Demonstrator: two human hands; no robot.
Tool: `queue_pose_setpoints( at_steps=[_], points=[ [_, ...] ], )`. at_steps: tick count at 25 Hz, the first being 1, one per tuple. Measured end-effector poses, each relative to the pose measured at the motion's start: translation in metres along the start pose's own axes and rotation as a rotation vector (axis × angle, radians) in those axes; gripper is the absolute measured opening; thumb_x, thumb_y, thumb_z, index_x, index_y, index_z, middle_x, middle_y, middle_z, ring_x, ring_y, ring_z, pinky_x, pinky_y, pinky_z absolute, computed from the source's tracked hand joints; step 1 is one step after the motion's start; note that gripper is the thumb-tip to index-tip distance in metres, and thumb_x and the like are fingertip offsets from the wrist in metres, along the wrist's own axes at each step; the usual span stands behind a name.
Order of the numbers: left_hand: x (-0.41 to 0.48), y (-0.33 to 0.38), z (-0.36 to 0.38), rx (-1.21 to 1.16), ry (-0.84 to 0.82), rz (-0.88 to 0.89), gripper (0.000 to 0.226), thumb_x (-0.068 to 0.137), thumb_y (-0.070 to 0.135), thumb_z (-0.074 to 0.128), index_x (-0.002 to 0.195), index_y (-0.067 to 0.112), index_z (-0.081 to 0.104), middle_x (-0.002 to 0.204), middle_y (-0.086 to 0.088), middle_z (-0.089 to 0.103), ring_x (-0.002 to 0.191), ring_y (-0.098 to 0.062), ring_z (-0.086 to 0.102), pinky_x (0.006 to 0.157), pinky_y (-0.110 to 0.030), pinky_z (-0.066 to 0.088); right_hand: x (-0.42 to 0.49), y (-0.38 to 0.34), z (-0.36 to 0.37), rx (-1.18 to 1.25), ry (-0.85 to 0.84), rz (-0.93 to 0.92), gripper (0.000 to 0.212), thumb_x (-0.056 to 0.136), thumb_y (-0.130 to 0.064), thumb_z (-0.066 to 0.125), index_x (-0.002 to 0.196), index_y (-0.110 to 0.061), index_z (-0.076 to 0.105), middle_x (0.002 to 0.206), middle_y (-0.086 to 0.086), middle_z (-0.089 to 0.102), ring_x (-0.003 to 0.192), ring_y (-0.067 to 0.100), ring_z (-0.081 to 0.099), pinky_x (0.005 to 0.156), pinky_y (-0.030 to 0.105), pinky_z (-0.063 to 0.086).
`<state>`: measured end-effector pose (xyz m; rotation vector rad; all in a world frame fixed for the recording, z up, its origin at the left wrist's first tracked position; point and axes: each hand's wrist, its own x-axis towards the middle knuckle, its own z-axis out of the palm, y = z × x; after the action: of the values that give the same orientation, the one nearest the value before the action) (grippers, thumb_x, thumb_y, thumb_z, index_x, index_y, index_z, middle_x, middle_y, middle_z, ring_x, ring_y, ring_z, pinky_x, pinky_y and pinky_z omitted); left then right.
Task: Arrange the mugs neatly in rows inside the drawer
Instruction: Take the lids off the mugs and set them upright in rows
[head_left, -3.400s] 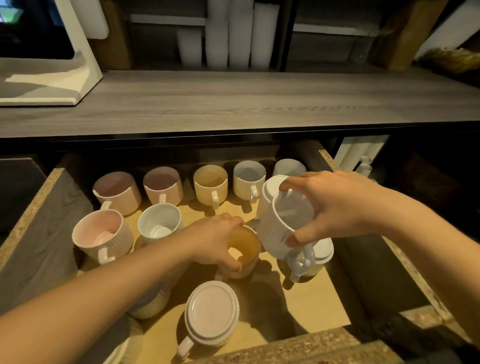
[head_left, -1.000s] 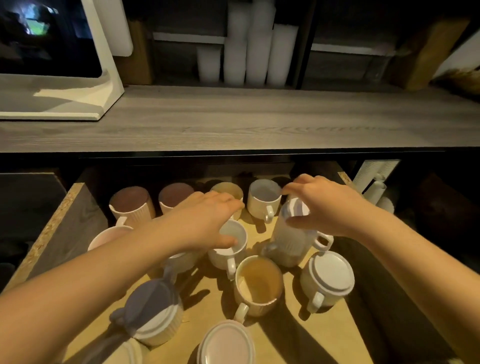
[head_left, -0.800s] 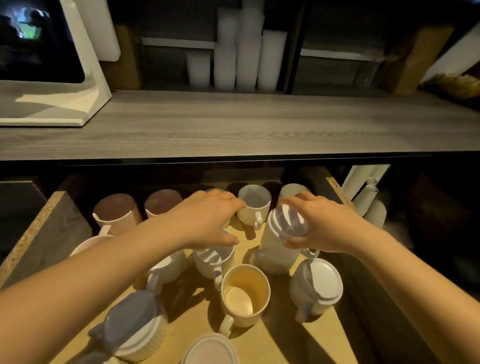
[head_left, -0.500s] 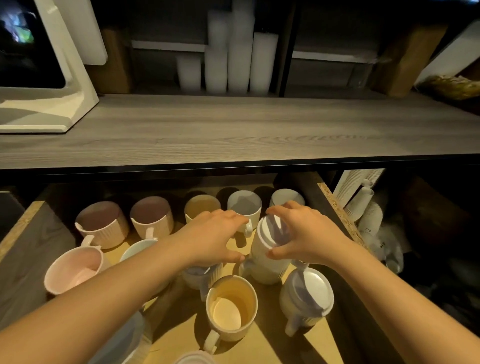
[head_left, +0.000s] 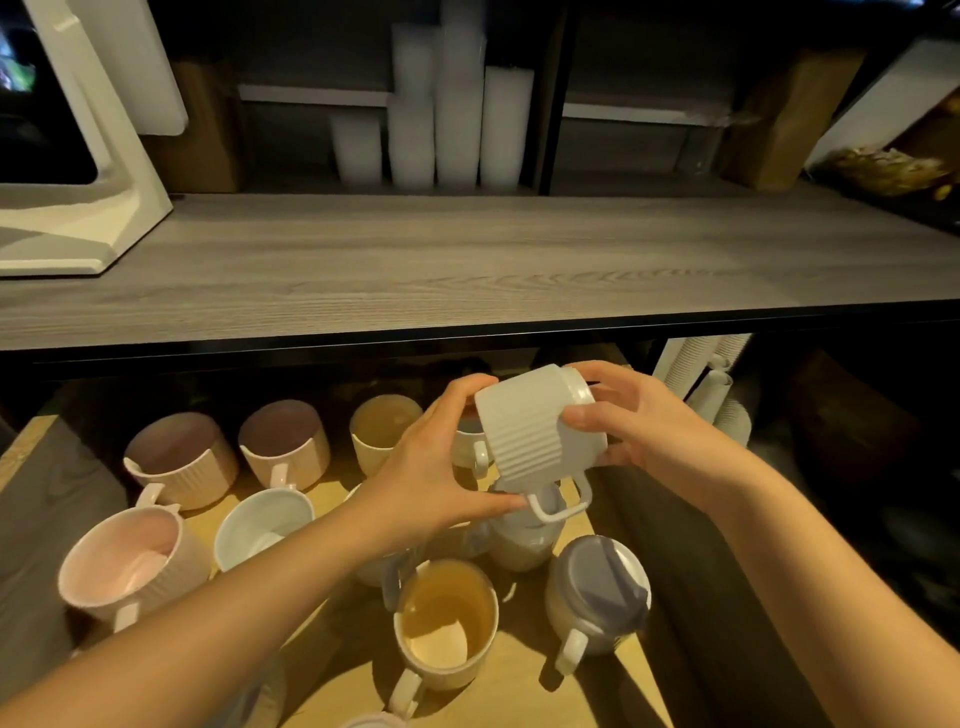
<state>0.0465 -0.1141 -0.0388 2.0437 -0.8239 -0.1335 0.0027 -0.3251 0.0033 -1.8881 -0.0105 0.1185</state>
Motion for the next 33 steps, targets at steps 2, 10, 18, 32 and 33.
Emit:
queue_pose_setpoints(
  at_steps=[2, 10, 18, 32, 33],
  points=[
    [0.0, 0.0, -0.003, 0.005, 0.048, 0.033, 0.09, 0.059, 0.039, 0.082, 0.129, 0.042, 0.027, 0.131, 0.017, 0.041, 0.121, -0.002, 0.042, 0.099, -0.024, 0.042, 0.0, 0.001, -0.002, 0.052, -0.08, 0.019, 0.045, 0.072, -0.043, 0.07, 0.115, -0.04, 0.055, 0.118, -0.01, 0.062, 0.11, 0.01, 0.06, 0.083, 0.03, 0.056],
    [0.002, 0.014, -0.004, 0.301, 0.059, 0.086, 0.088, 0.06, 0.052, 0.079, 0.134, 0.037, 0.033, 0.112, 0.02, 0.03, 0.103, 0.001, 0.035, 0.077, -0.008, 0.035, 0.0, 0.004, 0.017, -0.32, -0.013, -0.085, 0.058, 0.076, -0.058, 0.062, 0.126, -0.03, 0.057, 0.12, -0.007, 0.062, 0.109, 0.014, 0.06, 0.086, 0.041, 0.056],
    [0.008, 0.006, -0.004, -0.151, -0.126, -0.002, 0.086, 0.064, 0.034, 0.084, 0.129, 0.048, 0.03, 0.124, 0.023, 0.044, 0.117, 0.002, 0.045, 0.09, -0.017, 0.048, -0.003, 0.004, 0.004, 0.118, -0.108, 0.087, 0.042, 0.08, -0.041, 0.055, 0.114, -0.018, 0.065, 0.106, 0.006, 0.07, 0.099, 0.022, 0.068, 0.081, 0.037, 0.058],
    [0.032, 0.008, 0.017, 0.098, -0.197, 0.003, 0.089, 0.059, 0.047, 0.083, 0.132, 0.04, 0.033, 0.12, 0.018, 0.051, 0.109, -0.006, 0.052, 0.087, -0.028, 0.053, -0.007, 0.001, 0.005, -0.723, 0.027, -0.098, 0.091, 0.06, -0.057, 0.075, 0.139, -0.033, 0.035, 0.13, -0.013, 0.044, 0.115, 0.008, 0.043, 0.093, 0.032, 0.047],
    [0.034, 0.008, 0.021, 0.084, -0.222, -0.013, 0.09, 0.062, 0.045, 0.082, 0.135, 0.04, 0.029, 0.124, 0.017, 0.048, 0.111, -0.006, 0.05, 0.087, -0.026, 0.051, -0.007, 0.002, 0.002, -0.753, 0.053, -0.099, 0.089, 0.061, -0.057, 0.074, 0.137, -0.032, 0.037, 0.126, -0.012, 0.046, 0.112, 0.009, 0.045, 0.09, 0.031, 0.048]
  ],
)
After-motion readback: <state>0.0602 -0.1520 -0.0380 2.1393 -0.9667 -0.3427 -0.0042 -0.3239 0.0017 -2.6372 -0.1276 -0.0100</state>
